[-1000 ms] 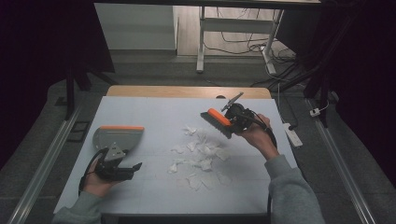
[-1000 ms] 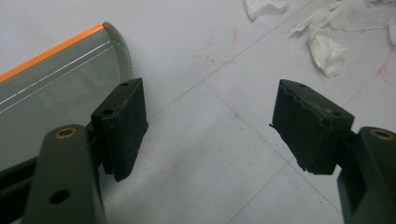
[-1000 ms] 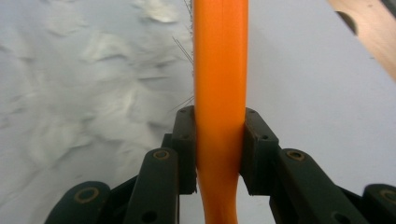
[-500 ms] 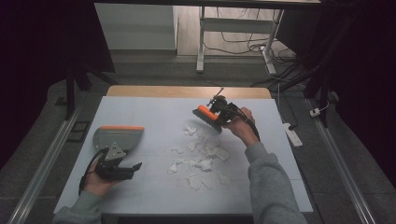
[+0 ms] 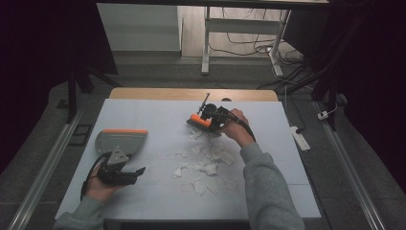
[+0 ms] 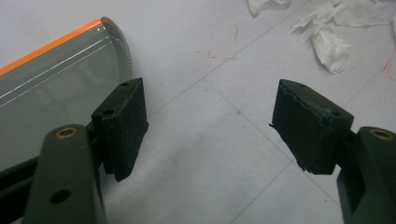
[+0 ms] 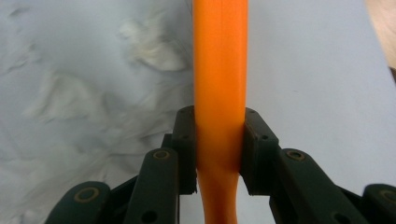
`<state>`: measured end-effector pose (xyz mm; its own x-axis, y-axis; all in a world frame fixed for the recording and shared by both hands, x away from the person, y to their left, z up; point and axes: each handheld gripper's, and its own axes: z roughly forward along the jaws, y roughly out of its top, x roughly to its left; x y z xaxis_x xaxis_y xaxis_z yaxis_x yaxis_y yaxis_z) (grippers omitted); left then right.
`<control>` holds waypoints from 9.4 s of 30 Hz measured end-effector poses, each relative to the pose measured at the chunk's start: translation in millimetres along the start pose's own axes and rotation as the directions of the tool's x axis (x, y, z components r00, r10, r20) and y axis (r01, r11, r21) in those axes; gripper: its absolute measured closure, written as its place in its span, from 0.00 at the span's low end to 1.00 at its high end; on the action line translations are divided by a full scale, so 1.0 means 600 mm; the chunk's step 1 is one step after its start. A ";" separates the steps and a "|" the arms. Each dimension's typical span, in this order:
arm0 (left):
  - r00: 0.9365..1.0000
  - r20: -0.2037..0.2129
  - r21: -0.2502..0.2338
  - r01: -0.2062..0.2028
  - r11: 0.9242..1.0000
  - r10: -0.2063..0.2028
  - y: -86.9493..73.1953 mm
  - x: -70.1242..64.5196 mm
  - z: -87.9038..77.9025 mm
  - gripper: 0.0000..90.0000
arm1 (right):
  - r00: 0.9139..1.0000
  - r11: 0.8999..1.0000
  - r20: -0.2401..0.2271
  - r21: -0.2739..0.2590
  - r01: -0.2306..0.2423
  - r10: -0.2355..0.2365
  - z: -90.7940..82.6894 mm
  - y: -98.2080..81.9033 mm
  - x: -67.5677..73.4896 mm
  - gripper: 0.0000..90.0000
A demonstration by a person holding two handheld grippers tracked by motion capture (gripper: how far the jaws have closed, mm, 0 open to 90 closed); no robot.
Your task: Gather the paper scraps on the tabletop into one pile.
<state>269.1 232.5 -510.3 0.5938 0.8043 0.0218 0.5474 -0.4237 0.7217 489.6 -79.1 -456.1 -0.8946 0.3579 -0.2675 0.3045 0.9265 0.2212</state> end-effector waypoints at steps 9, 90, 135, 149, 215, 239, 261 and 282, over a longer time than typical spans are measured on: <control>1.000 -0.002 0.003 -0.005 1.000 0.005 0.001 -0.002 0.000 0.31 | 0.986 0.989 -0.078 -0.010 0.149 -0.150 -0.026 -0.031 0.057 0.79; 0.997 -0.045 -0.023 0.061 0.998 -0.062 -0.013 0.022 -0.015 0.31 | 0.895 0.914 -0.421 -0.289 -0.285 0.146 -0.097 -0.015 0.214 0.79; 0.997 -0.052 0.002 0.053 0.999 -0.053 -0.015 0.021 -0.008 0.31 | 0.906 0.984 -0.422 -0.172 -0.050 -0.028 -0.148 -0.138 0.252 0.79; 0.997 -0.048 0.002 0.053 0.999 -0.053 -0.017 0.023 -0.008 0.31 | 0.939 0.997 -0.334 -0.053 0.062 -0.076 -0.100 -0.096 0.247 0.79; 0.998 -0.050 0.020 0.039 0.999 -0.038 -0.018 0.020 -0.003 0.31 | 0.905 0.851 -0.205 -0.313 -0.421 0.372 -0.157 -0.237 0.097 0.79; 0.998 -0.054 0.021 0.035 0.999 -0.033 -0.018 0.017 -0.001 0.31 | 0.954 0.984 -0.265 -0.149 0.100 -0.137 -0.119 -0.199 0.210 0.79; 0.998 -0.053 0.026 0.027 0.999 -0.026 -0.017 0.015 -0.001 0.31 | 0.959 0.938 -0.274 -0.346 -0.028 -0.072 -0.150 -0.207 0.205 0.79; 0.998 -0.054 0.024 0.032 0.999 -0.030 -0.018 0.017 -0.001 0.31 | 0.974 0.953 -0.219 -0.304 -0.007 -0.062 -0.094 -0.146 0.198 0.79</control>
<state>268.8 245.8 -517.4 0.5441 0.8382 0.0373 0.5798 -0.4077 0.7054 338.4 -124.2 -454.6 -0.9617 0.2653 -0.0690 0.1972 0.8445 0.4980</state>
